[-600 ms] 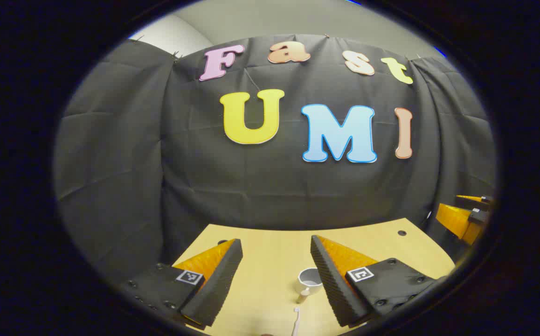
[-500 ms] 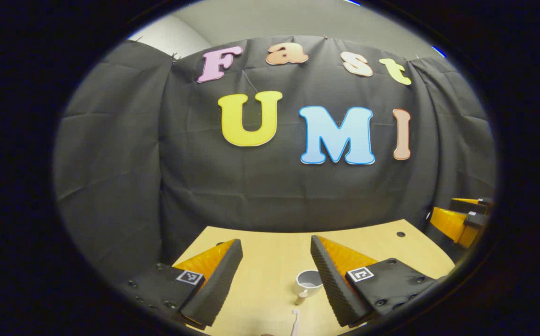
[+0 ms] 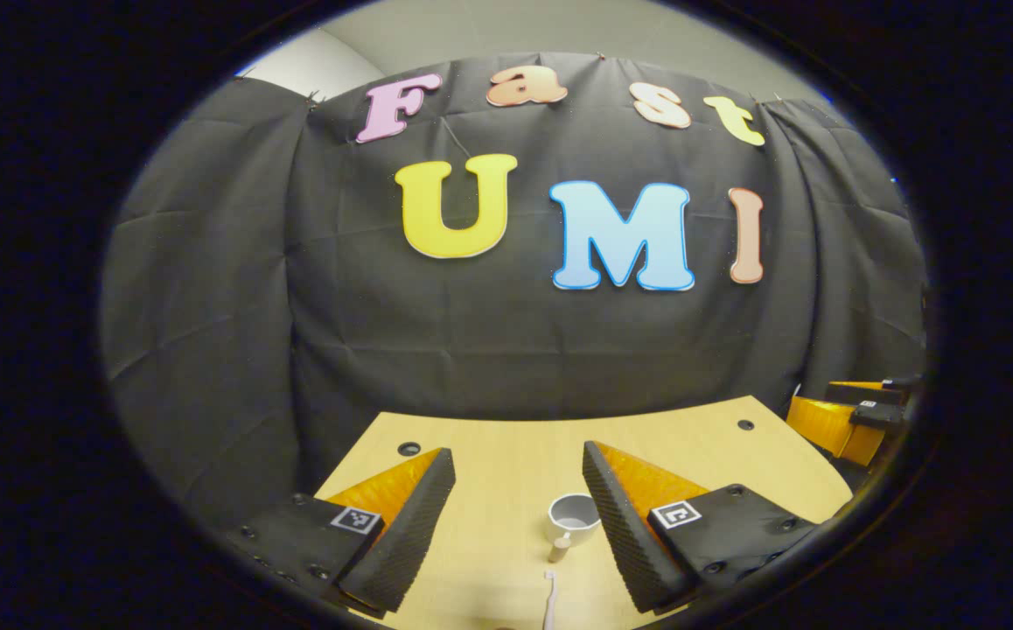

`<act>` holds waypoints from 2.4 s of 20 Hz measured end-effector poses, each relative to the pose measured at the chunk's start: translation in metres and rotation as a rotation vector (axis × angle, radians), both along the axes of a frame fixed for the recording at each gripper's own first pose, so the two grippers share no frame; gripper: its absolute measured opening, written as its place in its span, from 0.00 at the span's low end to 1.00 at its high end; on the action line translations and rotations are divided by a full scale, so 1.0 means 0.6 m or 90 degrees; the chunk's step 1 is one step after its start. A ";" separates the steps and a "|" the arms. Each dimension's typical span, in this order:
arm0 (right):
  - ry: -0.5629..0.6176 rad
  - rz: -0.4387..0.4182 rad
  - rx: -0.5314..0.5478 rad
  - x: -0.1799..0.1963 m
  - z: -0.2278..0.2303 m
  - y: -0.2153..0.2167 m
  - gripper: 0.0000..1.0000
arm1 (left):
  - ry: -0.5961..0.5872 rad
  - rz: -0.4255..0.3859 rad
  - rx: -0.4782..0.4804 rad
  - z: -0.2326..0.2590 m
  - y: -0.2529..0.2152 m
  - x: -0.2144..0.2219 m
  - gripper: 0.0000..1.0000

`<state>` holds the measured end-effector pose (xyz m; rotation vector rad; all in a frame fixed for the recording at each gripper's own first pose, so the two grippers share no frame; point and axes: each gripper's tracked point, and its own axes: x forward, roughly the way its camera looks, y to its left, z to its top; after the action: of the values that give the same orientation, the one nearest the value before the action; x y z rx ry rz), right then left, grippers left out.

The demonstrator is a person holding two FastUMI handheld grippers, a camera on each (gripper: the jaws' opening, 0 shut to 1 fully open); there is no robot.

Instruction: Put the toothbrush and toothpaste on the desktop into the cup, then pick up the cup and place it on the coaster on the desktop.

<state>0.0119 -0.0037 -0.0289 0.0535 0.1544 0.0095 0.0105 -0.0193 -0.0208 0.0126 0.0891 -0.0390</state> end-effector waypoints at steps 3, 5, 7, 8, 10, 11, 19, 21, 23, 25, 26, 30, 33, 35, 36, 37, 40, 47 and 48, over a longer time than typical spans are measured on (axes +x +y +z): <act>0.048 0.007 -0.001 0.004 -0.026 0.006 0.91 | 0.041 -0.006 -0.010 -0.033 -0.005 0.007 0.96; 0.067 0.010 -0.001 0.000 -0.041 0.008 0.91 | 0.062 -0.009 -0.015 -0.053 -0.008 0.011 0.96; 0.101 0.010 -0.009 0.000 -0.062 0.011 0.90 | 0.095 -0.010 -0.011 -0.078 -0.008 0.013 0.96; 0.121 0.013 -0.008 -0.003 -0.081 0.013 0.90 | 0.117 -0.015 -0.014 -0.096 -0.010 0.013 1.00; 0.158 0.015 0.000 -0.005 -0.105 0.020 0.91 | 0.159 -0.019 -0.018 -0.129 -0.017 0.014 0.96; 0.183 0.016 0.003 -0.006 -0.122 0.022 0.91 | 0.178 -0.021 -0.016 -0.152 -0.020 0.017 0.96; 0.356 0.027 0.025 -0.044 -0.251 0.037 0.92 | 0.328 -0.038 -0.019 -0.302 -0.037 0.002 0.97; 0.385 0.027 0.035 -0.052 -0.275 0.039 0.93 | 0.367 -0.041 -0.019 -0.341 -0.043 0.001 0.97; 0.417 0.030 0.046 -0.057 -0.300 0.043 0.93 | 0.408 -0.048 -0.013 -0.382 -0.045 -0.007 0.97; 0.451 0.031 0.055 -0.066 -0.330 0.047 0.93 | 0.458 -0.053 -0.011 -0.419 -0.046 -0.020 0.97; 0.467 0.031 0.057 -0.069 -0.344 0.047 0.93 | 0.489 -0.054 -0.010 -0.437 -0.049 -0.028 0.98; 0.533 0.029 0.063 -0.085 -0.399 0.046 0.93 | 0.550 -0.062 -0.017 -0.479 -0.057 -0.041 0.99; 0.579 0.026 0.063 -0.095 -0.441 0.040 0.93 | 0.576 -0.051 -0.009 -0.509 -0.052 -0.038 0.99; 0.613 0.027 0.061 -0.108 -0.467 0.040 0.93 | 0.597 -0.047 -0.018 -0.523 -0.052 -0.039 0.98; 0.629 0.028 0.063 -0.111 -0.477 0.041 0.93 | 0.607 -0.045 -0.018 -0.530 -0.050 -0.039 0.98; 0.643 0.028 0.063 -0.115 -0.490 0.043 0.93 | 0.613 -0.041 -0.011 -0.539 -0.046 -0.037 0.98; 0.671 0.026 0.047 -0.119 -0.514 0.041 0.93 | 0.637 -0.034 0.010 -0.566 -0.042 -0.036 0.98; 0.706 0.031 0.022 -0.115 -0.550 0.050 0.89 | 0.679 -0.017 0.028 -0.615 -0.037 -0.040 1.00; 0.708 0.031 0.020 -0.114 -0.552 0.051 0.89 | 0.683 -0.016 0.026 -0.618 -0.038 -0.041 0.92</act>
<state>-0.0564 0.0267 -0.3600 0.0813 1.2682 0.0308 -0.0142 -0.0418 -0.3914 0.0323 1.1625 -0.0657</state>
